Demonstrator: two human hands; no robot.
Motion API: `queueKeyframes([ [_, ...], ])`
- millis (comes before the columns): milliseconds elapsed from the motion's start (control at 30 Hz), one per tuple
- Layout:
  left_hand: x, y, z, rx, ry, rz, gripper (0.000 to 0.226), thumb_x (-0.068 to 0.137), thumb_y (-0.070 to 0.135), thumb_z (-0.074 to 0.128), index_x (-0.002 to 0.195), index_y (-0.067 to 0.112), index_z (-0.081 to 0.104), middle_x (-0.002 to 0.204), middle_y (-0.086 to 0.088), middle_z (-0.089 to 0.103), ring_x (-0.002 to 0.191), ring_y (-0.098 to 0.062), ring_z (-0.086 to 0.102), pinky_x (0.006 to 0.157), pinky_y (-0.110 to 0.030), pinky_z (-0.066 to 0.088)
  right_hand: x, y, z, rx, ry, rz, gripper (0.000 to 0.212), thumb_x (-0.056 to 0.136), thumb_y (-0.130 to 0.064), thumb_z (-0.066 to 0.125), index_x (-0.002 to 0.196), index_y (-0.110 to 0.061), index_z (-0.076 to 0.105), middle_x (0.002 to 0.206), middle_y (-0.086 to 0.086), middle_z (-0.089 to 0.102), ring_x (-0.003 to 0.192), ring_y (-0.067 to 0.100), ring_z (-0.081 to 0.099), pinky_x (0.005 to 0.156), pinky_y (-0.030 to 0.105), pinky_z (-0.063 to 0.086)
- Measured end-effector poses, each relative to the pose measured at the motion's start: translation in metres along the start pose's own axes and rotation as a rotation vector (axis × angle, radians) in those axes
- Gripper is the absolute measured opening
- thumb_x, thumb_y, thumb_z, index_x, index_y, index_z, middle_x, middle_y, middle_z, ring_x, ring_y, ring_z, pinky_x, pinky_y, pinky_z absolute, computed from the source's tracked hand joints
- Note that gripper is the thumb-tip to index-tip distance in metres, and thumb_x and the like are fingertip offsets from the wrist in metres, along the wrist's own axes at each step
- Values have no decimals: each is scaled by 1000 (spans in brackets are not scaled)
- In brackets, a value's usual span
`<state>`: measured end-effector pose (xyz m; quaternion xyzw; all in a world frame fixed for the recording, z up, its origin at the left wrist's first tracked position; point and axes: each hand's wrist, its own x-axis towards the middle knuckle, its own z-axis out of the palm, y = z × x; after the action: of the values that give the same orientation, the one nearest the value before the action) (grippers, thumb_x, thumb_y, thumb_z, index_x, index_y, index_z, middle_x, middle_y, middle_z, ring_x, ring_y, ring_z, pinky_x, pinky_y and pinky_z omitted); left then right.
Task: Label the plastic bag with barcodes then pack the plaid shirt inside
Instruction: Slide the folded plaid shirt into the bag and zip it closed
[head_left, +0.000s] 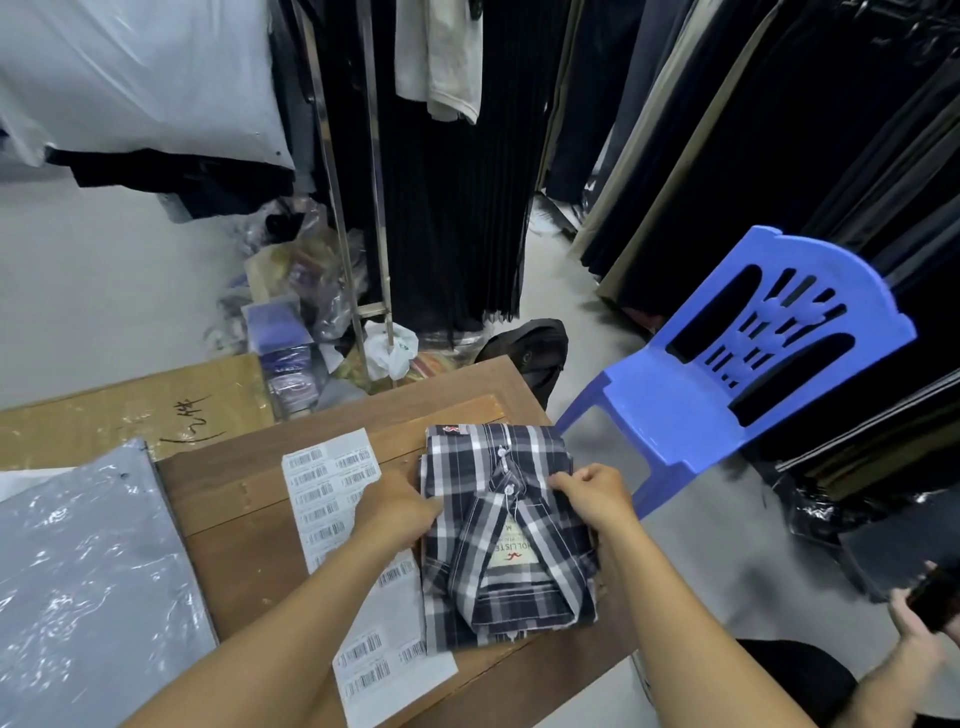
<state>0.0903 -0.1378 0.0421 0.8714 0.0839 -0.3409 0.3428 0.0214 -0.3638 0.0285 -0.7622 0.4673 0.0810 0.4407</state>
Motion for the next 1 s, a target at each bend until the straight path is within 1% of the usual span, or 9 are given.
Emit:
queueKeyframes([
  [100, 1, 2, 3, 88, 67, 62, 20, 87, 22, 65, 70, 15, 60, 63, 1, 59, 55, -15, 55, 48, -26, 41, -3, -4, 0, 42, 16, 9, 39, 76, -43, 78, 89, -15, 54, 89, 3, 71, 75, 23, 71, 64, 34, 54],
  [200, 7, 7, 8, -42, 18, 4, 28, 87, 35, 66, 86, 8, 66, 77, -4, 67, 66, -19, 61, 63, -29, 49, -6, -7, 1, 118, -52, 32, 52, 72, -58, 79, 95, -13, 68, 85, 3, 79, 68, 20, 76, 59, 31, 58],
  [300, 16, 9, 14, -225, -37, -73, 38, 82, 34, 75, 108, 7, 66, 101, -10, 73, 91, -28, 70, 85, -40, 58, -4, -7, 6, 147, -116, 11, 42, 70, -54, 84, 87, -16, 75, 82, 4, 80, 76, 24, 76, 74, 40, 63],
  [433, 29, 6, 19, -403, -151, -153, 56, 80, 17, 75, 129, 5, 51, 119, -16, 68, 105, -35, 68, 91, -51, 58, -6, -9, 10, 277, -262, 28, 47, 72, -39, 88, 109, -16, 70, 92, 6, 81, 79, 24, 78, 63, 32, 61],
  [500, 31, 3, 18, -467, -206, -178, 53, 81, 17, 72, 129, 4, 54, 116, -17, 70, 103, -35, 69, 89, -51, 59, -6, -9, 9, 322, -306, 21, 50, 75, -33, 87, 117, -15, 67, 95, 7, 81, 81, 25, 78, 68, 35, 62],
  [633, 13, 7, 1, -582, -261, -156, 20, 93, 9, 62, 113, 5, 61, 105, -14, 73, 96, -31, 71, 87, -47, 59, -11, -20, 1, 390, -388, -7, 41, 81, -28, 83, 115, -14, 66, 94, 10, 81, 82, 28, 78, 78, 43, 63],
  [767, -1, 6, -30, -671, -232, -64, 17, 92, 11, 64, 108, 7, 66, 96, -8, 77, 92, -23, 72, 77, -36, 57, -17, -51, 1, 400, -465, -98, 48, 82, -28, 82, 122, -13, 61, 102, 15, 79, 92, 32, 77, 84, 50, 62],
  [900, -15, -17, -73, -751, -177, -16, 24, 91, 16, 66, 113, 9, 65, 106, -6, 77, 104, -24, 70, 98, -44, 52, -29, -94, 25, 350, -569, -207, 46, 85, -24, 79, 123, -8, 61, 100, 17, 79, 85, 31, 78, 71, 42, 63],
  [1000, -23, -45, -101, -802, -86, 4, 27, 90, 18, 68, 114, 9, 65, 109, -5, 75, 104, -22, 69, 95, -42, 52, -42, -125, 58, 281, -666, -262, 40, 87, -22, 76, 120, -3, 62, 97, 18, 79, 79, 29, 78, 59, 34, 62],
])
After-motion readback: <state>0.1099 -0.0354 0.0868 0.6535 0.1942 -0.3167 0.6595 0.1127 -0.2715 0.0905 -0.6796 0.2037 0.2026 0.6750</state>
